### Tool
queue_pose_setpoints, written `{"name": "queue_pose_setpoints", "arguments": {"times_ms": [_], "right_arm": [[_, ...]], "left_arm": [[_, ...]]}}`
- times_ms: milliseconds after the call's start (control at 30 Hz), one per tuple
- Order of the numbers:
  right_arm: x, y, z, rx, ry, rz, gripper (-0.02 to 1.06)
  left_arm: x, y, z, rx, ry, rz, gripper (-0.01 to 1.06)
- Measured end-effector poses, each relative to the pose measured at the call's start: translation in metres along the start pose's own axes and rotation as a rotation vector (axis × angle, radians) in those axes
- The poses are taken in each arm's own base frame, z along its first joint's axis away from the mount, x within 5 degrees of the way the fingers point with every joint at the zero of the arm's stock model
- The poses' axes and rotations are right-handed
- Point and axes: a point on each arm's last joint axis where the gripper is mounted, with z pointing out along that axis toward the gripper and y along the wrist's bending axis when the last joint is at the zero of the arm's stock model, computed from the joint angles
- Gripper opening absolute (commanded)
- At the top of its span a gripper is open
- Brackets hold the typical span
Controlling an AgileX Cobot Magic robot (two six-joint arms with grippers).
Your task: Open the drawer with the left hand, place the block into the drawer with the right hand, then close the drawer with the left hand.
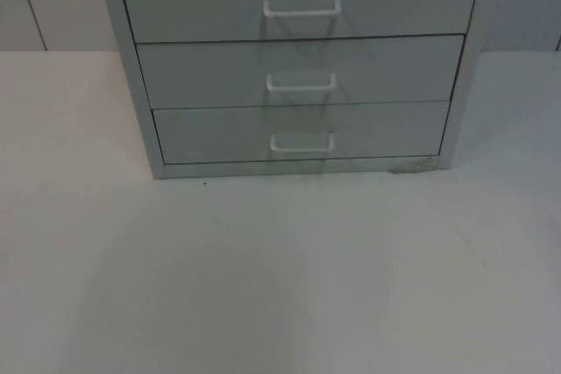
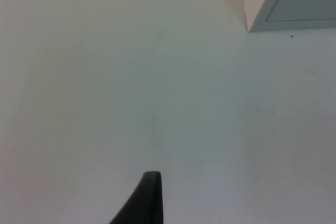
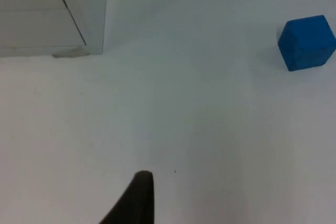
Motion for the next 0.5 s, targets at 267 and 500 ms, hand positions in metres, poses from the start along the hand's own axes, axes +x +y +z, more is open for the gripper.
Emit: {"name": "queue_pose_setpoints", "arguments": {"times_ms": [267,500], "right_arm": [[0.000,0.000,0.000,0.000,-0.002,0.000,1.05],[0.000,0.000,0.000,0.000,-0.002,0.004,1.05]], "left_arm": [[-0.023,-0.014,-0.014,0.137,-0.041,0.075,0.98],[-0.042,-0.026,0.002,0.295,0.043,0.129,0.96]]}}
